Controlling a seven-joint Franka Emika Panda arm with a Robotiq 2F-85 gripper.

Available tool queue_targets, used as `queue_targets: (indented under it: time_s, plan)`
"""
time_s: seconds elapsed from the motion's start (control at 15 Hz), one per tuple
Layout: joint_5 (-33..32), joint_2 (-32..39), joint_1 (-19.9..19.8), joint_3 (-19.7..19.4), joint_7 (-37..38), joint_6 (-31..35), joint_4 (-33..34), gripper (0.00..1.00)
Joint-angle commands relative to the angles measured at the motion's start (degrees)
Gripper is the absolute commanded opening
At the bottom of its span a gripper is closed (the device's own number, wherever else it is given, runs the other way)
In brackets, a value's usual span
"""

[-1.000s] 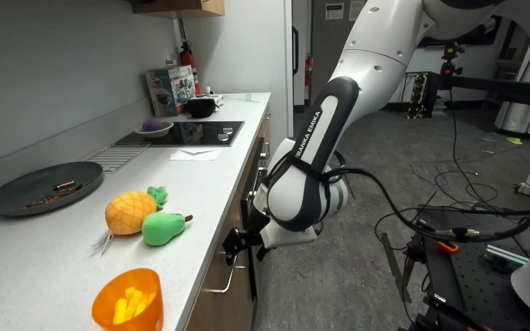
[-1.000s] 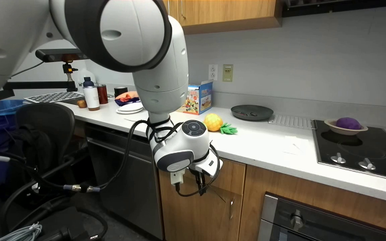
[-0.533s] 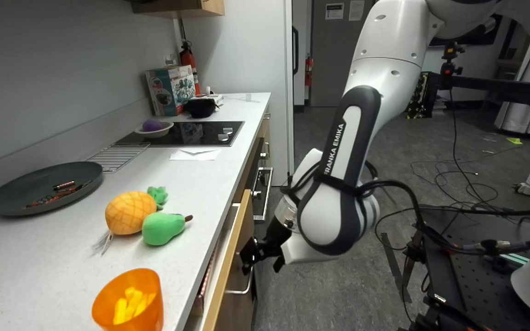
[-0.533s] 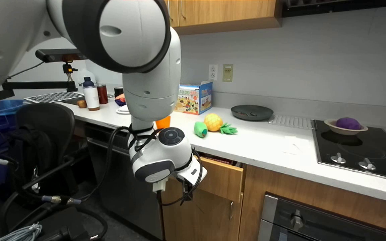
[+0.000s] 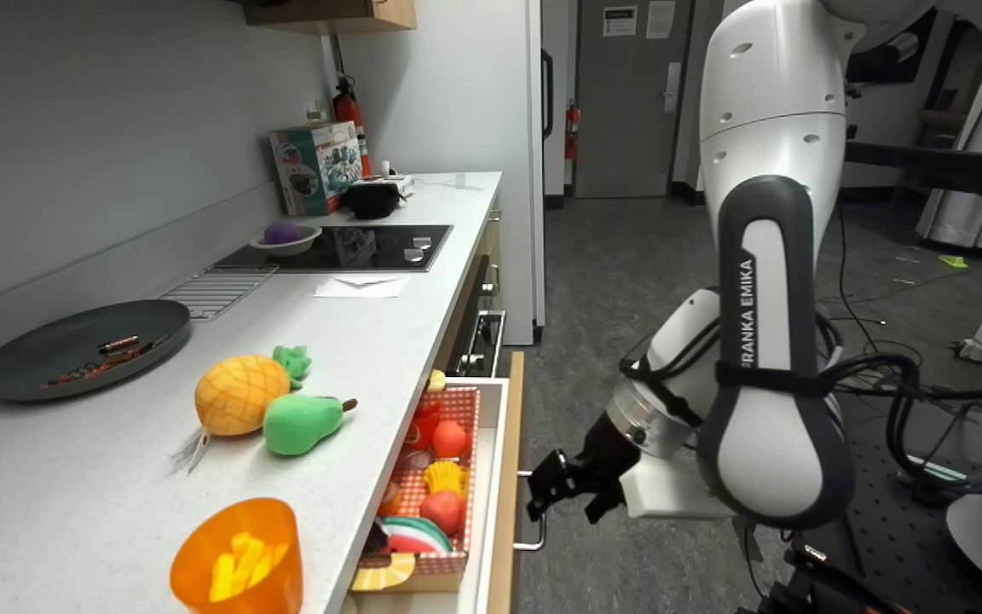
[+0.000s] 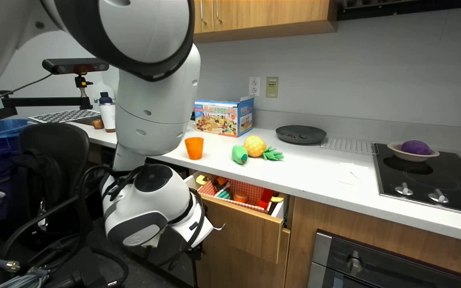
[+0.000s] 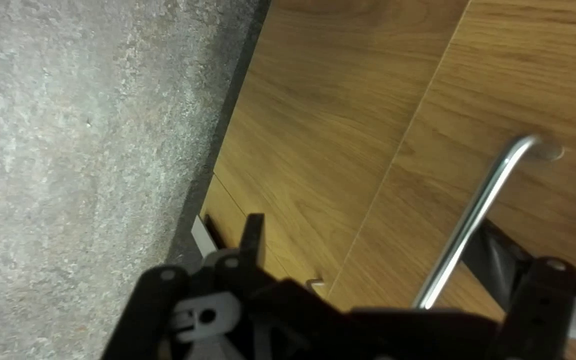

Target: Open the drawer

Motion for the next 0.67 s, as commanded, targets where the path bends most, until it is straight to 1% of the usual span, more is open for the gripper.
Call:
queue_targets:
  time_s: [0.0, 0.07, 0.13, 0.33, 0.4, 0.53, 0.6]
  plan:
    - [2.12, -10.22, 5.14, -3.04, 6.44, -0.67, -8.8, 1.0]
    - [7.01, -10.48, 3.77, 0.27, 2.37, -3.04, -8.1, 1.0]
    - [10.96, -10.57, 5.9, 0.46, 0.74, -6.6, -5.37, 1.0]
    - [24.35, -19.47, 11.36, 3.42, -3.15, -19.32, -5.24, 1.0]
    - [28.61, -22.18, 14.81, 2.56, -4.26, -23.48, -4.83, 1.0]
    - [37.41, -28.05, 24.16, -2.43, -7.2, -31.71, -5.02, 1.0]
    - [40.15, -31.69, 27.16, -3.71, -7.65, -34.7, -7.75, 1.0]
